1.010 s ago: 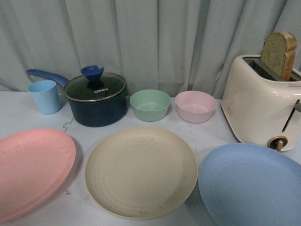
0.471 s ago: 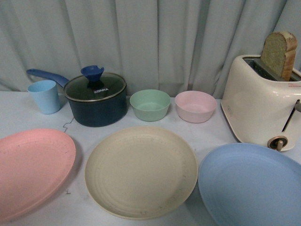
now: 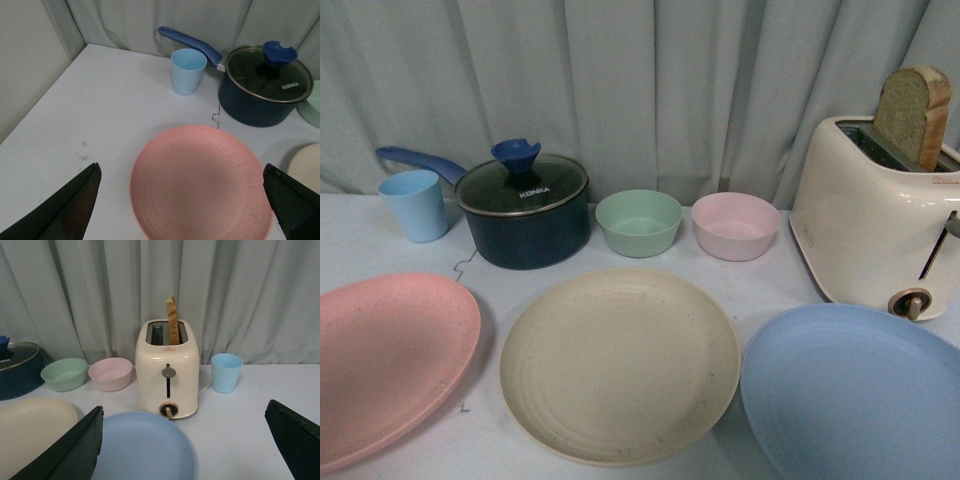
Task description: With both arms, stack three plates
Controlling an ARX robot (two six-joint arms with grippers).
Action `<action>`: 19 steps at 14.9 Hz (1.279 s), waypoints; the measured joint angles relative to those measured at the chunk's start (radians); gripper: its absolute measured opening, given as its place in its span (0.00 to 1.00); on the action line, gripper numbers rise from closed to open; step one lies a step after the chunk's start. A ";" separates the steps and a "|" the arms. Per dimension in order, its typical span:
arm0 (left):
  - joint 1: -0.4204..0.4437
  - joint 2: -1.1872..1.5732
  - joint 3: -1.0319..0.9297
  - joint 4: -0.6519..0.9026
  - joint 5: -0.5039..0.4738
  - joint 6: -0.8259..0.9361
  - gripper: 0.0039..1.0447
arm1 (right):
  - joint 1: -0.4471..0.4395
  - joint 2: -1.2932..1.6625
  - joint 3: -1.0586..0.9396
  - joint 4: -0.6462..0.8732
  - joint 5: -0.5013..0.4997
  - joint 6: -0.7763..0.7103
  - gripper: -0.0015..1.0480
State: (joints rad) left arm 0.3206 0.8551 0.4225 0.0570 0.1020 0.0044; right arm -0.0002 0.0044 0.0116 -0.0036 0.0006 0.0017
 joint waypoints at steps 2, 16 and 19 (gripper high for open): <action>0.098 0.427 0.163 0.224 0.141 0.163 0.94 | 0.000 0.000 0.000 0.000 0.000 0.000 0.94; 0.132 1.078 0.310 0.418 0.204 0.352 0.94 | 0.000 0.000 0.000 0.000 0.000 0.000 0.94; 0.141 1.167 0.288 0.518 0.153 0.301 0.94 | 0.000 0.000 0.000 0.000 0.000 0.000 0.94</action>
State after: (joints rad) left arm 0.4618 2.0220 0.7109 0.5755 0.2546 0.3058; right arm -0.0002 0.0044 0.0116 -0.0036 0.0006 0.0017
